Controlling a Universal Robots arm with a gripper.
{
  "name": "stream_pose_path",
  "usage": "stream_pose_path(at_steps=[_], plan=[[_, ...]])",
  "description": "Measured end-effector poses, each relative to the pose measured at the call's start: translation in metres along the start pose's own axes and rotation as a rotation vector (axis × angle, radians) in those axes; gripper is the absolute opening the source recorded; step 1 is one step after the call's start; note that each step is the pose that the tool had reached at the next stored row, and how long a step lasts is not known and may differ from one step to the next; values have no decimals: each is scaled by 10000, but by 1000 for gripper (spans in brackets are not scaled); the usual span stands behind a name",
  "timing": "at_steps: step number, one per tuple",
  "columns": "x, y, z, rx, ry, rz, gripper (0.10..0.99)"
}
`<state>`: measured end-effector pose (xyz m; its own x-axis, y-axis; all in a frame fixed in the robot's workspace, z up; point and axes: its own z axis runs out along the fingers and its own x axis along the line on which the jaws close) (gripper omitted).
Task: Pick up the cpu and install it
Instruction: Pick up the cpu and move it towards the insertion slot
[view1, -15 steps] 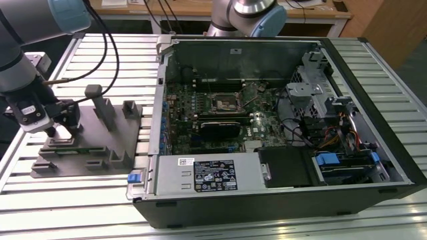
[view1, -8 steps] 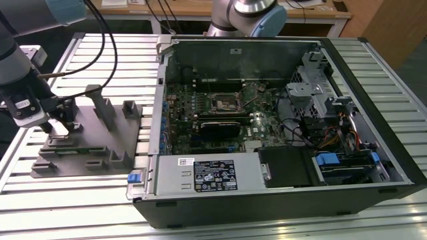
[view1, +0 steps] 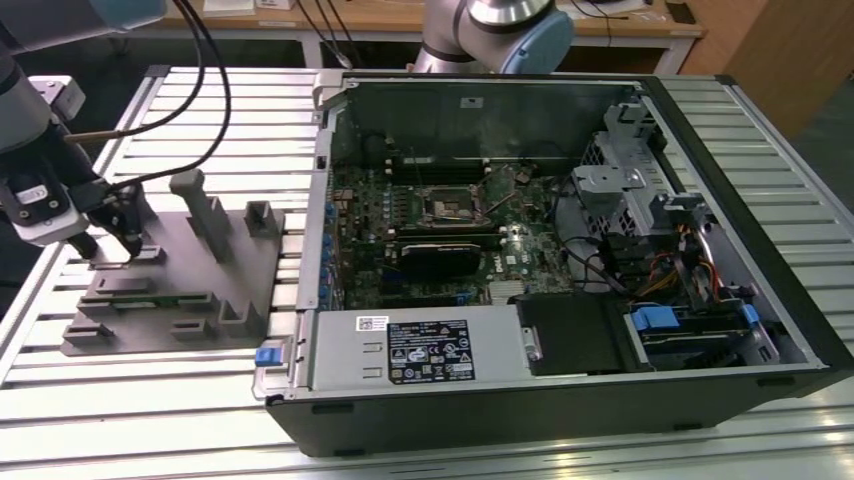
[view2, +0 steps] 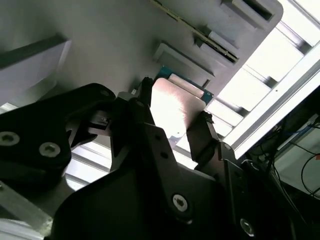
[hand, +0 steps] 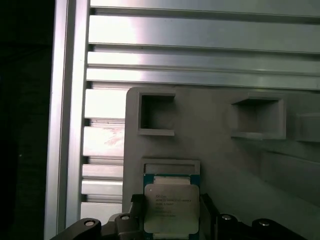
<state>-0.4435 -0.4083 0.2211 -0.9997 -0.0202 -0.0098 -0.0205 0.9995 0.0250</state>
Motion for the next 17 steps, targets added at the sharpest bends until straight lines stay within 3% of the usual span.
stream_pose_path(at_steps=[13,17], plan=[[-1,5,-196,-10,1,2,533],[-2,8,-303,-9,2,3,533]])
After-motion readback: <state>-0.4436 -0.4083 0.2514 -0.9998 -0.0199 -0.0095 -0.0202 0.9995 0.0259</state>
